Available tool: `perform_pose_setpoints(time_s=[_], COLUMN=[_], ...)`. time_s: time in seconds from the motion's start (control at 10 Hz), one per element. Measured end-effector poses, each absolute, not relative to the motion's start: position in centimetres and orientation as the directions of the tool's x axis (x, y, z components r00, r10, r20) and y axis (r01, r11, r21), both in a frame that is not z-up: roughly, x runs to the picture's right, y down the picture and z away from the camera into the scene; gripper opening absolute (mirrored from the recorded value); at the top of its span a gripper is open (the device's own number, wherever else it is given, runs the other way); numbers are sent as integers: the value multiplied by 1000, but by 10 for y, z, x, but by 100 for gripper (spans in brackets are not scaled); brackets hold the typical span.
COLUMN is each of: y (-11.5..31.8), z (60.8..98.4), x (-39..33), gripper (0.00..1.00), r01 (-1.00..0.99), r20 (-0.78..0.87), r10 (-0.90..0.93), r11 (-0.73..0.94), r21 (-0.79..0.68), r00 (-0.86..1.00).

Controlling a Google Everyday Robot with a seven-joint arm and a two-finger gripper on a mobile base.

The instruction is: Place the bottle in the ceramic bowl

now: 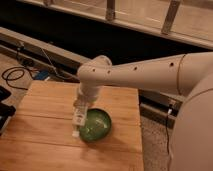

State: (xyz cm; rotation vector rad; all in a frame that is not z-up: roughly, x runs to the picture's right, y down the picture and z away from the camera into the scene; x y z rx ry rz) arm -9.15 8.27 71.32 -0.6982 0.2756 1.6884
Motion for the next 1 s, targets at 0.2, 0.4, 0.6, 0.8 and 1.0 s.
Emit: perform_pose_setpoints(time_s=[0.2, 0.4, 0.6, 0.8, 1.0], y=[102, 117, 123, 122, 122], z=[741, 761, 764, 765, 765], x=[-79, -68, -71, -68, -69], gripper=[0, 0, 5, 23, 43], r01=[-941, -935, -935, -935, -935], r20=[-627, -663, -678, -677, -677], r10=[762, 720, 706, 705, 706], r11=[-312, -345, -345, -348, -347], r21=[-134, -85, -78, -73, -75], r00=[-164, -206, -204, -209, -208])
